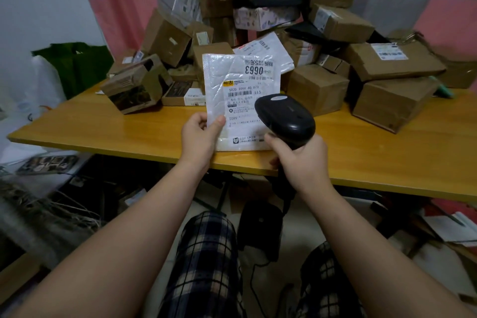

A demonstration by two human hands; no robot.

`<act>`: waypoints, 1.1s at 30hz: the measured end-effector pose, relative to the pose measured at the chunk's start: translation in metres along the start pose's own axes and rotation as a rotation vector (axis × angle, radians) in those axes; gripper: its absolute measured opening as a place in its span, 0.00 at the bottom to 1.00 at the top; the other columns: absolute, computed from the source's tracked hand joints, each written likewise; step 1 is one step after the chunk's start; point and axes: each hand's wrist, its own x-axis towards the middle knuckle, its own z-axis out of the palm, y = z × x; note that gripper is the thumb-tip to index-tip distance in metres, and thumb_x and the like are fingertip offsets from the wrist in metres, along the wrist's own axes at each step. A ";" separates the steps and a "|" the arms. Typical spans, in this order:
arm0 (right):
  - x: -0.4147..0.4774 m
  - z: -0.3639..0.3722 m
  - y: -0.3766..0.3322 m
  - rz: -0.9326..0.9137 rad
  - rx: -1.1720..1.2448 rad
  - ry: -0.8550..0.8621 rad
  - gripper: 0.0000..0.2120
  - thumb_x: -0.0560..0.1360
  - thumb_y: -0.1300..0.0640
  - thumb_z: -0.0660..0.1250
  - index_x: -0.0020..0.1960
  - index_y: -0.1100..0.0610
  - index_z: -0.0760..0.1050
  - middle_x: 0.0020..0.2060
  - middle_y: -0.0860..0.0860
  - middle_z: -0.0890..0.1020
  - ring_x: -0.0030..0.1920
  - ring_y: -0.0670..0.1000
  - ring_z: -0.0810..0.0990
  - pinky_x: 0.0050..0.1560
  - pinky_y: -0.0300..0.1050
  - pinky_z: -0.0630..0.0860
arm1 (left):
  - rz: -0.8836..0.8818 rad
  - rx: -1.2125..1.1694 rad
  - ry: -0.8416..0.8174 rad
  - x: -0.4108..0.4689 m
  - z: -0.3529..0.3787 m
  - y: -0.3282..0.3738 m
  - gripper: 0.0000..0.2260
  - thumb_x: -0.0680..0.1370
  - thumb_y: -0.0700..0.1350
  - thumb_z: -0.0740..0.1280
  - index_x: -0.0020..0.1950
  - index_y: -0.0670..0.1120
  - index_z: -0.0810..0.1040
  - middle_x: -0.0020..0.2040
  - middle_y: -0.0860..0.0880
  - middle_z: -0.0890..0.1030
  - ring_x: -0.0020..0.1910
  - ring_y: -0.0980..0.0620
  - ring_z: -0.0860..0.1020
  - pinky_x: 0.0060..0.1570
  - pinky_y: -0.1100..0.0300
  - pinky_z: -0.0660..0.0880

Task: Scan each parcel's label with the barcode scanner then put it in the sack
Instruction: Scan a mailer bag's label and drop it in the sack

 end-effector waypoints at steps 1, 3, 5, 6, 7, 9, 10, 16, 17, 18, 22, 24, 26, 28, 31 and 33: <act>-0.001 0.001 -0.001 -0.004 -0.004 -0.004 0.27 0.59 0.36 0.68 0.45 0.57 0.81 0.30 0.48 0.81 0.37 0.54 0.83 0.39 0.43 0.77 | 0.006 0.006 0.003 -0.001 -0.001 -0.001 0.05 0.76 0.40 0.71 0.45 0.46 0.76 0.43 0.50 0.82 0.39 0.58 0.80 0.38 0.66 0.78; -0.003 0.002 -0.001 0.000 -0.011 -0.012 0.25 0.60 0.36 0.68 0.45 0.56 0.81 0.31 0.48 0.81 0.37 0.54 0.83 0.39 0.43 0.77 | 0.016 0.008 0.006 -0.003 0.000 -0.002 0.05 0.76 0.40 0.71 0.44 0.46 0.75 0.43 0.50 0.81 0.39 0.58 0.80 0.38 0.66 0.77; -0.005 0.004 0.000 -0.006 -0.023 -0.021 0.23 0.60 0.37 0.68 0.44 0.55 0.81 0.31 0.48 0.81 0.37 0.54 0.83 0.39 0.47 0.79 | 0.026 0.001 0.015 -0.003 0.000 -0.002 0.05 0.76 0.40 0.71 0.44 0.46 0.75 0.42 0.49 0.81 0.39 0.58 0.79 0.37 0.67 0.77; -0.007 0.004 0.000 -0.011 -0.030 -0.029 0.22 0.61 0.37 0.69 0.44 0.54 0.81 0.31 0.47 0.81 0.36 0.54 0.83 0.40 0.49 0.80 | 0.029 0.002 0.017 -0.004 -0.001 -0.001 0.05 0.76 0.40 0.71 0.44 0.46 0.75 0.43 0.49 0.81 0.39 0.57 0.79 0.38 0.66 0.77; -0.009 0.004 0.000 -0.013 -0.035 -0.037 0.22 0.61 0.37 0.68 0.45 0.53 0.80 0.31 0.47 0.81 0.36 0.54 0.83 0.41 0.50 0.81 | 0.033 0.006 0.015 -0.004 -0.001 -0.001 0.05 0.76 0.40 0.71 0.44 0.46 0.75 0.43 0.48 0.81 0.40 0.56 0.79 0.39 0.66 0.78; -0.011 0.003 -0.001 -0.007 -0.045 -0.052 0.22 0.61 0.37 0.68 0.47 0.52 0.80 0.32 0.47 0.81 0.37 0.53 0.83 0.42 0.51 0.81 | 0.030 0.005 0.008 -0.004 -0.001 -0.001 0.05 0.76 0.40 0.71 0.45 0.46 0.75 0.44 0.48 0.81 0.41 0.55 0.80 0.40 0.64 0.78; -0.012 0.003 -0.002 -0.005 -0.054 -0.056 0.22 0.61 0.37 0.68 0.47 0.52 0.80 0.32 0.48 0.81 0.37 0.53 0.83 0.42 0.52 0.82 | 0.026 0.002 0.004 -0.004 -0.001 -0.001 0.04 0.76 0.40 0.71 0.46 0.45 0.76 0.44 0.48 0.82 0.41 0.55 0.80 0.40 0.64 0.79; -0.014 0.001 -0.003 -0.010 -0.082 -0.067 0.22 0.61 0.36 0.66 0.45 0.50 0.79 0.31 0.50 0.81 0.36 0.53 0.83 0.42 0.54 0.81 | 0.018 -0.009 0.006 -0.005 0.001 0.001 0.05 0.76 0.40 0.71 0.48 0.44 0.76 0.44 0.48 0.82 0.40 0.56 0.81 0.39 0.65 0.79; -0.015 0.001 -0.003 -0.010 -0.085 -0.069 0.21 0.61 0.35 0.66 0.44 0.49 0.79 0.31 0.50 0.81 0.36 0.53 0.83 0.42 0.55 0.81 | 0.018 -0.011 0.006 -0.005 0.002 0.000 0.05 0.76 0.40 0.71 0.47 0.44 0.76 0.44 0.48 0.82 0.41 0.56 0.81 0.39 0.64 0.79; -0.015 0.001 -0.003 -0.005 -0.079 -0.070 0.21 0.61 0.35 0.66 0.45 0.50 0.79 0.31 0.50 0.81 0.36 0.54 0.83 0.42 0.56 0.81 | 0.017 -0.010 0.006 -0.005 0.002 0.000 0.05 0.76 0.40 0.71 0.47 0.45 0.76 0.44 0.48 0.82 0.41 0.55 0.81 0.39 0.64 0.79; -0.015 0.001 -0.003 -0.001 -0.053 -0.066 0.25 0.60 0.36 0.68 0.47 0.54 0.81 0.32 0.50 0.82 0.37 0.54 0.83 0.42 0.55 0.81 | 0.016 -0.004 -0.004 -0.007 0.002 0.004 0.05 0.75 0.40 0.71 0.47 0.45 0.76 0.44 0.48 0.82 0.40 0.56 0.81 0.39 0.63 0.78; -0.015 0.002 -0.004 -0.012 -0.037 -0.073 0.26 0.60 0.36 0.68 0.48 0.55 0.81 0.32 0.48 0.81 0.37 0.52 0.83 0.41 0.49 0.80 | 0.017 0.067 -0.054 -0.007 -0.001 0.008 0.05 0.75 0.41 0.71 0.49 0.46 0.77 0.45 0.49 0.82 0.42 0.56 0.81 0.41 0.62 0.79; -0.014 0.004 -0.005 -0.012 -0.039 -0.095 0.23 0.62 0.39 0.71 0.48 0.55 0.80 0.32 0.46 0.81 0.38 0.51 0.82 0.41 0.44 0.79 | 0.046 0.241 -0.137 -0.006 -0.010 0.013 0.07 0.75 0.43 0.71 0.52 0.47 0.80 0.48 0.50 0.83 0.46 0.54 0.82 0.45 0.59 0.79; -0.010 0.009 -0.007 -0.028 -0.050 -0.128 0.13 0.67 0.47 0.76 0.46 0.52 0.79 0.34 0.44 0.81 0.39 0.45 0.82 0.41 0.39 0.76 | 0.063 0.337 -0.172 -0.007 -0.024 0.018 0.09 0.75 0.44 0.72 0.54 0.47 0.82 0.49 0.49 0.84 0.49 0.52 0.82 0.49 0.56 0.79; -0.007 0.027 -0.013 -0.080 -0.029 -0.195 0.10 0.69 0.56 0.76 0.46 0.51 0.78 0.36 0.40 0.80 0.38 0.33 0.79 0.39 0.27 0.71 | 0.062 0.270 -0.097 -0.017 -0.056 0.026 0.08 0.75 0.43 0.72 0.53 0.47 0.83 0.47 0.50 0.85 0.49 0.50 0.83 0.49 0.54 0.80; -0.007 0.048 -0.017 -0.112 -0.011 -0.258 0.11 0.68 0.58 0.77 0.48 0.53 0.79 0.38 0.40 0.81 0.38 0.32 0.78 0.39 0.26 0.70 | 0.085 0.233 -0.003 -0.027 -0.088 0.027 0.07 0.75 0.43 0.72 0.52 0.48 0.83 0.47 0.50 0.85 0.49 0.50 0.83 0.50 0.52 0.80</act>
